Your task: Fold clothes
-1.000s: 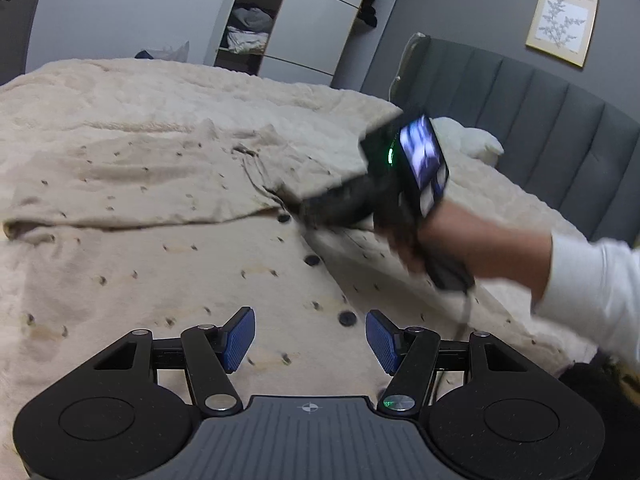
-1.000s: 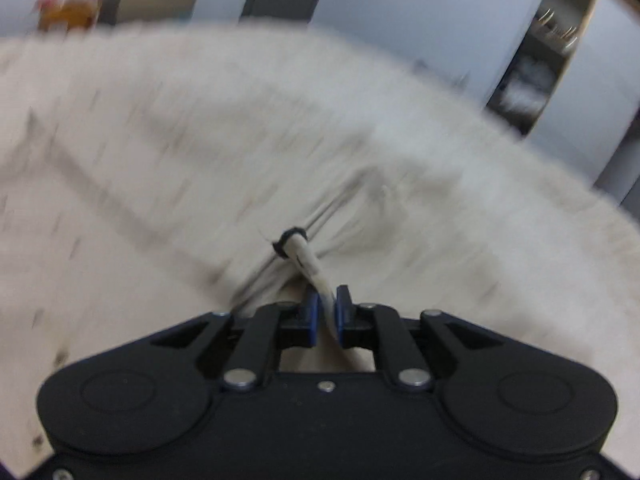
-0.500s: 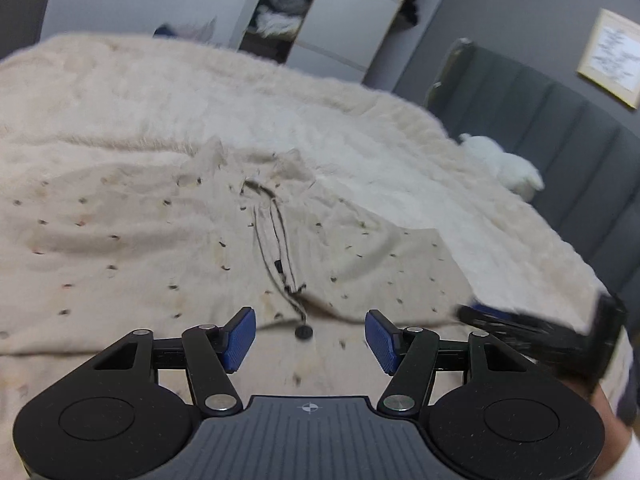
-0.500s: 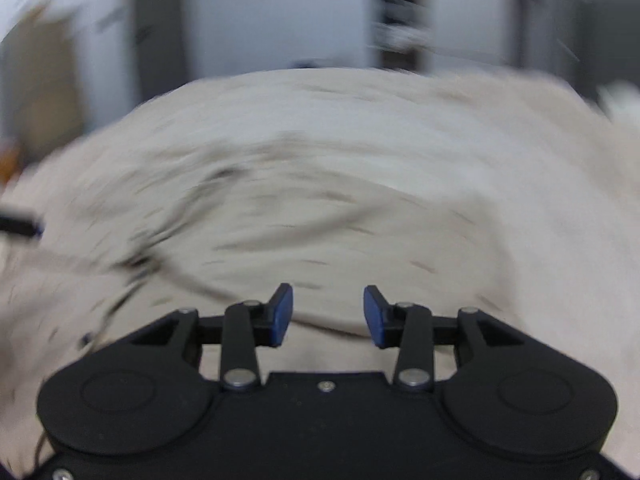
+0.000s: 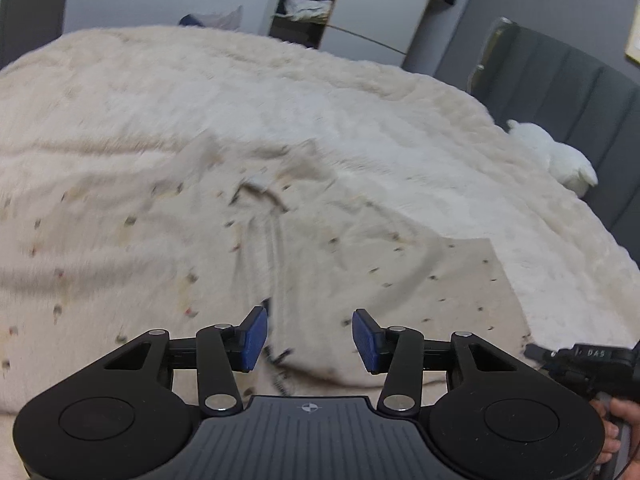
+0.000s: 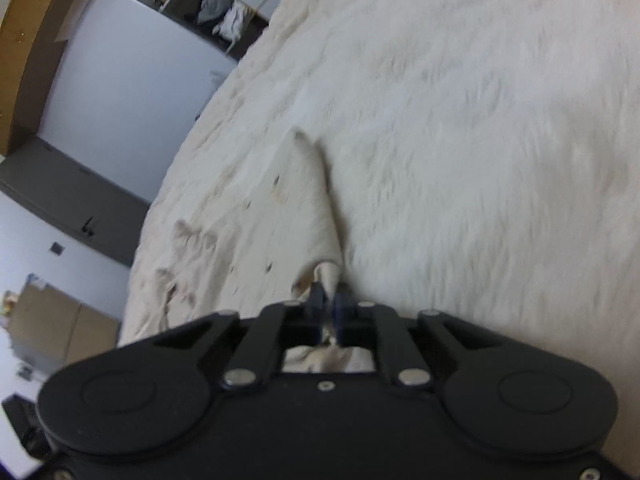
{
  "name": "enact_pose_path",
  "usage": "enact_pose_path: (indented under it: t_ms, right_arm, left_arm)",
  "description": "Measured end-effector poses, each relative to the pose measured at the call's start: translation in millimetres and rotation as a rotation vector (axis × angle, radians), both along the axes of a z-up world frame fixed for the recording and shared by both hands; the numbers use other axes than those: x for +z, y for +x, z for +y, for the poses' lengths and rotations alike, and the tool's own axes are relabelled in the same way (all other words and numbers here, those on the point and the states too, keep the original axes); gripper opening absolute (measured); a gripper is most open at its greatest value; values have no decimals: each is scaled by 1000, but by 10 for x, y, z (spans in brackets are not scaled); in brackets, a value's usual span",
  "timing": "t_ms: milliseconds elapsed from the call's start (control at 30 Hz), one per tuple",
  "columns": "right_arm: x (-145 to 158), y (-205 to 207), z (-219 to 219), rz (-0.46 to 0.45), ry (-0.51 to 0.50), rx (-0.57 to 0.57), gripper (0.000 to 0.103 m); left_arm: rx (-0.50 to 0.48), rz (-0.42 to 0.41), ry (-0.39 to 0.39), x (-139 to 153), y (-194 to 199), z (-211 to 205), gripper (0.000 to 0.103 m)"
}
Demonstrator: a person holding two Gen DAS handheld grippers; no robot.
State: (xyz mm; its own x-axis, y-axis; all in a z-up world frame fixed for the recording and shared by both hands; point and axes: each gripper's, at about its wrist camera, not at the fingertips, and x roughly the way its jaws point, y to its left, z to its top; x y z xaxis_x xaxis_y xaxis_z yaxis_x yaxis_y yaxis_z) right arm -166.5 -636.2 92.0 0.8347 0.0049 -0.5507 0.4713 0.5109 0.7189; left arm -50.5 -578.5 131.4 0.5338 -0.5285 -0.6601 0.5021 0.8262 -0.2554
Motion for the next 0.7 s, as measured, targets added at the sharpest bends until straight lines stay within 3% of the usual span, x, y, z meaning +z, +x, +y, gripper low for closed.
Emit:
enact_pose_path:
  t_ms: [133, 333, 500, 700]
  right_arm:
    - [56, -100, 7, 1, -29, 39, 3]
    - [117, -136, -25, 11, -52, 58, 3]
    - [130, -56, -14, 42, -80, 77, 3]
    - [118, -88, -31, 37, -76, 91, 3]
  left_arm:
    - [-109, -6, 36, 252, 5, -458, 43]
    - [-246, -21, 224, 519, -44, -1877, 50]
    - [-275, -5, 363, 358, -78, -2820, 51]
    - [-263, 7, 511, -107, 85, -3741, 49]
